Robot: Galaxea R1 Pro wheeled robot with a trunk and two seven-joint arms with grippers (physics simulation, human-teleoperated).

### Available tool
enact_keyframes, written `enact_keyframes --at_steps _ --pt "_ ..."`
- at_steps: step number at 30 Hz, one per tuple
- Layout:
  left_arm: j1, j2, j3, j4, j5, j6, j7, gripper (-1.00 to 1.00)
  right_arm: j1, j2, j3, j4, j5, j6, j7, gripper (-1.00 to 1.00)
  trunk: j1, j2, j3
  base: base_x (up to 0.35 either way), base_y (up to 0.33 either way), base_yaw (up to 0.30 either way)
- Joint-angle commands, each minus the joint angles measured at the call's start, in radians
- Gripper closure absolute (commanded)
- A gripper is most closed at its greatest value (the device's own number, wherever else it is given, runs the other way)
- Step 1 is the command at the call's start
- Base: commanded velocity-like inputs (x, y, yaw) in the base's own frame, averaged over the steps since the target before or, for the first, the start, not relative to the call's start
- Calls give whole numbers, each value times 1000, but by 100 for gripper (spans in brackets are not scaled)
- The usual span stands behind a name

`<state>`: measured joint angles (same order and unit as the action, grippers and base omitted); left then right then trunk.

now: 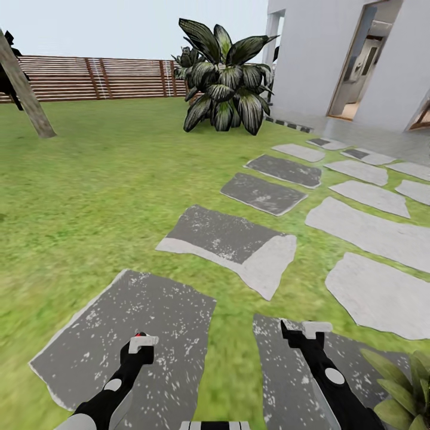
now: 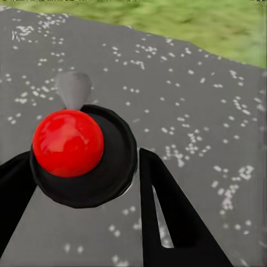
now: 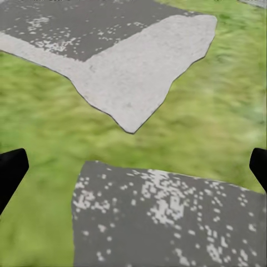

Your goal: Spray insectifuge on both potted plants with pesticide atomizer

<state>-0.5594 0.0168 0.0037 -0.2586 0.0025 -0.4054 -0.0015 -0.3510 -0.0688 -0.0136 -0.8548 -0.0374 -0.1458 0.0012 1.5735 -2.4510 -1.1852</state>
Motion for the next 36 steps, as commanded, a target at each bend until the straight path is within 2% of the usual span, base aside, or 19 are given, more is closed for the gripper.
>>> enact_keyframes --at_steps 1,2,3,6,8,11,14,17,20,27,36 --pt "0 0 1 1 0 -2 -4 100 0 0 0 1 -4 -4 -1 -100 -4 7 3 0 0 0" --pt "0 0 0 2 0 -1 -6 100 0 0 0 3 -3 -5 -2 -100 -8 14 6 0 0 0" --pt "-5 0 -6 2 -1 29 -11 100 0 -1 0 18 -2 -54 -2 -100 -12 21 9 0 0 0" --pt "-8 0 -8 -4 -2 102 -32 100 0 -2 0 36 -1 -110 0 -100 -23 42 18 0 0 0" --pt "-9 0 -9 -10 -5 170 -77 100 0 -2 0 47 0 -130 0 -100 -31 56 24 0 0 0" --pt "-11 -1 -10 -12 -9 203 -107 100 0 0 2 65 4 -136 0 -100 -42 77 34 0 0 0" --pt "-11 -1 -11 -13 -11 215 -117 100 0 1 2 75 28 -139 -1 -100 -54 98 43 0 0 0" --pt "-11 0 -13 -12 -14 222 -120 100 0 1 1 82 72 -140 -2 -100 -65 119 53 0 0 0" --pt "-11 1 -14 -12 -14 237 -121 100 2 1 1 92 87 -142 -3 -100 -77 140 62 0 0 0" --pt "-3 4 -14 -11 -15 276 -123 100 37 3 1 119 92 -142 -4 -100 -104 189 87 0 0 -75" --pt "6 3 -16 -4 -16 278 -120 100 64 3 1 178 94 -142 -4 -100 -104 189 98 -2 0 -177"
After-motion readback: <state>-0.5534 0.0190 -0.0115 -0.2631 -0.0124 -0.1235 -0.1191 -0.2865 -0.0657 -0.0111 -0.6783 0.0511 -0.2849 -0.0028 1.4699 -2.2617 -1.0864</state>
